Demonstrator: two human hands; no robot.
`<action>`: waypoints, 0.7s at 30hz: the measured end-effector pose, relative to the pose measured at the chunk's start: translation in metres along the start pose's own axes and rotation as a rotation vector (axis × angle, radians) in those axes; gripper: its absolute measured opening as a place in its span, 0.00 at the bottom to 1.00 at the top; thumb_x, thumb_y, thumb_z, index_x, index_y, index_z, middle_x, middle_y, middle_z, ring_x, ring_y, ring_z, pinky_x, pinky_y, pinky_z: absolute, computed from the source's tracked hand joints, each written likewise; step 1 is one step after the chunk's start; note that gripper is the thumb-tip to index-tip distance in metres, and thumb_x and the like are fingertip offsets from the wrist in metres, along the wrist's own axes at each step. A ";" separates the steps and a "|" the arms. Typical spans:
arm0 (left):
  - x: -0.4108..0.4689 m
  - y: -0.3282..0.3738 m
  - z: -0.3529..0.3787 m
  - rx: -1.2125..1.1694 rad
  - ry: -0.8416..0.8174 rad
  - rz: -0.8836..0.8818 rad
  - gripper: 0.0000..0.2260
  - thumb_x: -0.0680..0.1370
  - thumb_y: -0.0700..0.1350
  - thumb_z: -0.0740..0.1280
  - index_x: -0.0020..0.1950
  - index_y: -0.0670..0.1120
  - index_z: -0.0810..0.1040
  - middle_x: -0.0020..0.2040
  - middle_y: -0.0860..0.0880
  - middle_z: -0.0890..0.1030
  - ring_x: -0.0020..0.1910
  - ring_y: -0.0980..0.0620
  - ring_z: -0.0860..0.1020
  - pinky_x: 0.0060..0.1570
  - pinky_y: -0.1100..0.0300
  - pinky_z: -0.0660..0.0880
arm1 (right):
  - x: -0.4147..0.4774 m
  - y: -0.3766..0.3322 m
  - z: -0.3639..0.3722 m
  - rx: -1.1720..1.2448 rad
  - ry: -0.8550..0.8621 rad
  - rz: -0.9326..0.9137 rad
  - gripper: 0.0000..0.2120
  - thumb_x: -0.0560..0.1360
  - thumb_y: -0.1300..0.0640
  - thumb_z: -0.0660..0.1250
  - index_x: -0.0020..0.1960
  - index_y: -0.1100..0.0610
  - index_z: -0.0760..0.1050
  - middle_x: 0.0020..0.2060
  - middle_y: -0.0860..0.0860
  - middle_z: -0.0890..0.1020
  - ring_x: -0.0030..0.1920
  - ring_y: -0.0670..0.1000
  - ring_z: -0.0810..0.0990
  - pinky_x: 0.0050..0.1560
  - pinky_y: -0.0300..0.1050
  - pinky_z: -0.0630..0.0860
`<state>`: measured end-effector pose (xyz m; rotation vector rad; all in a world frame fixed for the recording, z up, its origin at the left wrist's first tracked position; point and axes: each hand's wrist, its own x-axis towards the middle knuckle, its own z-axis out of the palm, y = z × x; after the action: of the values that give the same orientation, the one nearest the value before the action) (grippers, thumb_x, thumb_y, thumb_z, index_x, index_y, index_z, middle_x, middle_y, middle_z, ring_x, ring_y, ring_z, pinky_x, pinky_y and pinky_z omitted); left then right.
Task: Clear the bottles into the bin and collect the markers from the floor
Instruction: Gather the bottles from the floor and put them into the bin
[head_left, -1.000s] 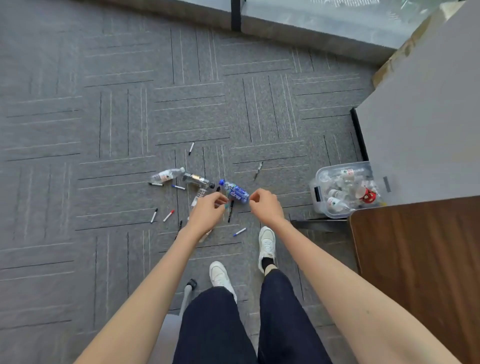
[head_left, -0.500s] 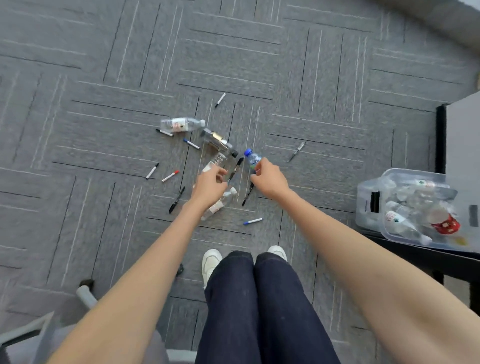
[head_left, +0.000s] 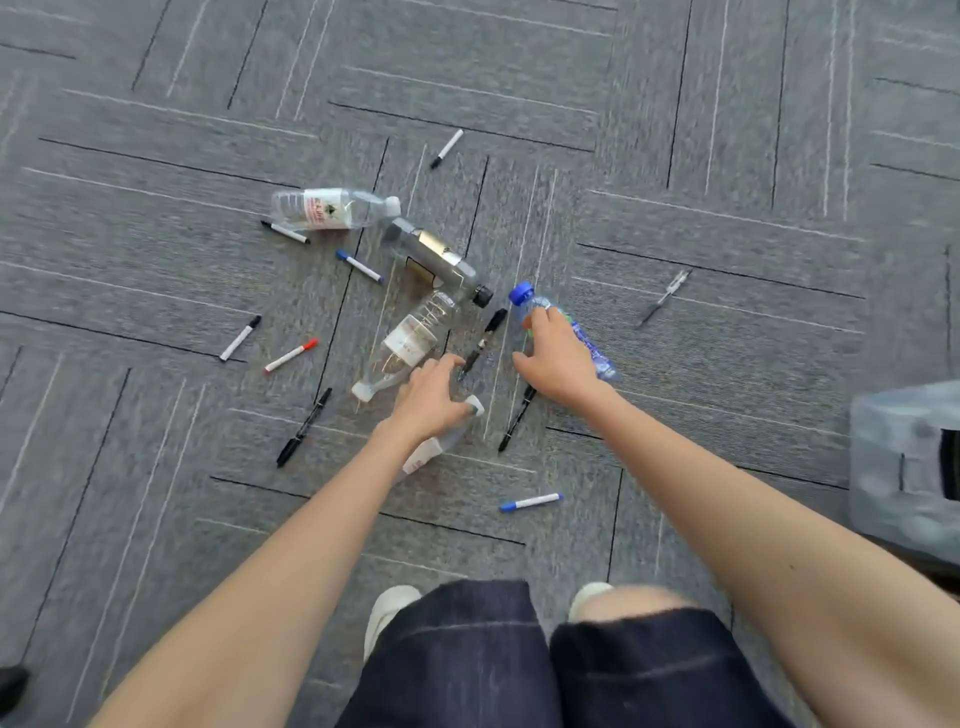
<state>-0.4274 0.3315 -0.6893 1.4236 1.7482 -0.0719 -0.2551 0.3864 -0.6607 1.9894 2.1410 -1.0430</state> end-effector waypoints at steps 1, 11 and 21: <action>0.009 -0.007 0.011 0.056 -0.016 0.011 0.36 0.70 0.53 0.74 0.74 0.51 0.62 0.69 0.45 0.68 0.69 0.45 0.67 0.67 0.43 0.66 | 0.010 0.009 0.012 -0.063 0.036 -0.038 0.23 0.74 0.54 0.66 0.65 0.60 0.66 0.62 0.57 0.70 0.63 0.58 0.70 0.58 0.53 0.71; 0.044 -0.051 0.059 0.363 -0.026 0.130 0.52 0.63 0.68 0.73 0.78 0.52 0.49 0.70 0.45 0.62 0.70 0.46 0.61 0.69 0.45 0.60 | 0.059 0.075 0.066 -0.336 0.221 -0.040 0.52 0.68 0.39 0.72 0.79 0.52 0.44 0.78 0.59 0.49 0.78 0.63 0.48 0.73 0.67 0.50; 0.029 -0.055 0.051 0.232 0.109 0.190 0.48 0.64 0.67 0.73 0.77 0.54 0.52 0.69 0.47 0.64 0.69 0.48 0.63 0.68 0.46 0.65 | 0.055 0.069 0.072 -0.145 0.239 -0.047 0.41 0.68 0.52 0.74 0.72 0.54 0.54 0.58 0.60 0.71 0.53 0.63 0.77 0.46 0.58 0.78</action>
<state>-0.4429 0.3081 -0.7645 1.7862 1.7264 -0.0999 -0.2326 0.3954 -0.7718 2.0968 2.3129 -0.6612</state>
